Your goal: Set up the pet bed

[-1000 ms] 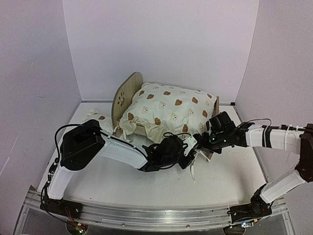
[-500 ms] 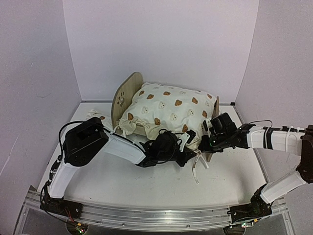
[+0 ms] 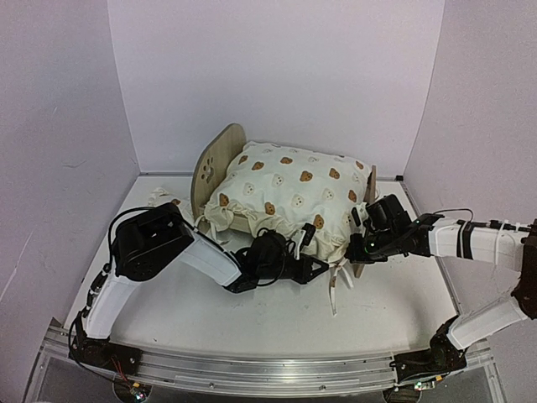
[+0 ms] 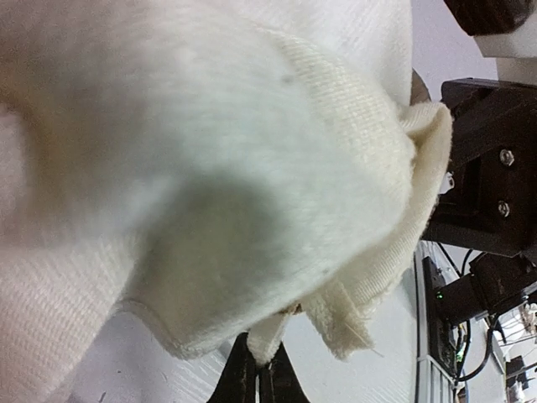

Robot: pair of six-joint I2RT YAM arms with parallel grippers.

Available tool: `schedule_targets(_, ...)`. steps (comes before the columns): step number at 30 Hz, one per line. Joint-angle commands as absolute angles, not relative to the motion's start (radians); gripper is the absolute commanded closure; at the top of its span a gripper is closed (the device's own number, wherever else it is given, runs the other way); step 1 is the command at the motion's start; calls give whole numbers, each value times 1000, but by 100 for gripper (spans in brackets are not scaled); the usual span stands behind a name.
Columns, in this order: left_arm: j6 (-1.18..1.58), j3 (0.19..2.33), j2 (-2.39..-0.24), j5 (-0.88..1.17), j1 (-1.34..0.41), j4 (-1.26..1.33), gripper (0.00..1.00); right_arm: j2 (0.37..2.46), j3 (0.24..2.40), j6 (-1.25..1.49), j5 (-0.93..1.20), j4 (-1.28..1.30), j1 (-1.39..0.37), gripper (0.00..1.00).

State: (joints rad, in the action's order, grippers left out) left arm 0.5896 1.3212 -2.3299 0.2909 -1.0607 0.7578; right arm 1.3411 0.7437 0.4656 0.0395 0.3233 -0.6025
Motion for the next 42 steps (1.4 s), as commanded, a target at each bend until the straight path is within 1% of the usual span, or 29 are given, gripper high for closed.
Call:
schedule_targets(1,717,1296,-2344,358,-1038,923,100,1336,736,450,4,402,-600,100)
schedule_targets(5,688,1283,-2339,441,-1035,938,100,1335,766,468,11,418,-600,100)
schedule_targets(6,677,1272,-2333,449,-1035,946,100,1342,787,477,36,440,-600,98)
schedule_targets(8,670,1261,-2328,453,-1035,954,100,1365,842,483,102,555,-601,85)
schedule_targets(10,666,1267,-2329,465,-1034,958,100,1356,854,491,148,667,-622,65)
schedule_targets(11,667,1274,-2332,473,-1034,958,100,1337,842,499,161,697,-637,58)
schedule_targets(15,662,1287,-2335,498,-1034,962,100,1244,776,555,196,720,-704,41)
schedule_targets(16,661,1288,-2334,504,-1034,962,100,1234,748,565,201,695,-717,39)
schedule_targets(18,659,1290,-2331,516,-1036,966,100,1237,676,583,213,592,-734,38)
schedule_targets(19,658,1291,-2328,518,-1035,965,100,1235,635,598,191,504,-744,38)
schedule_targets(22,656,1292,-2326,521,-1037,968,100,1235,492,651,98,165,-753,34)
schedule_targets(24,654,1284,-2316,523,-1039,968,100,1275,438,682,62,-2,-755,34)
schedule_targets(26,641,1277,-2303,523,-1045,968,100,1317,403,700,32,-131,-765,37)
schedule_targets(29,604,1264,-2280,516,-1057,968,100,1366,386,709,-35,-211,-778,46)
schedule_targets(32,569,1246,-2254,495,-1064,968,100,1359,341,718,-62,-285,-796,55)
schedule_targets(35,543,1246,-2239,486,-1067,967,100,1325,303,747,-87,-263,-799,70)
schedule_targets(36,528,1249,-2235,481,-1069,965,100,1314,291,753,-89,-250,-799,77)
schedule_targets(39,443,1247,-2197,454,-1096,958,100,1267,271,773,-67,-162,-800,84)
schedule_targets(42,302,1240,-2146,398,-1126,943,100,1210,239,814,-54,-102,-801,86)
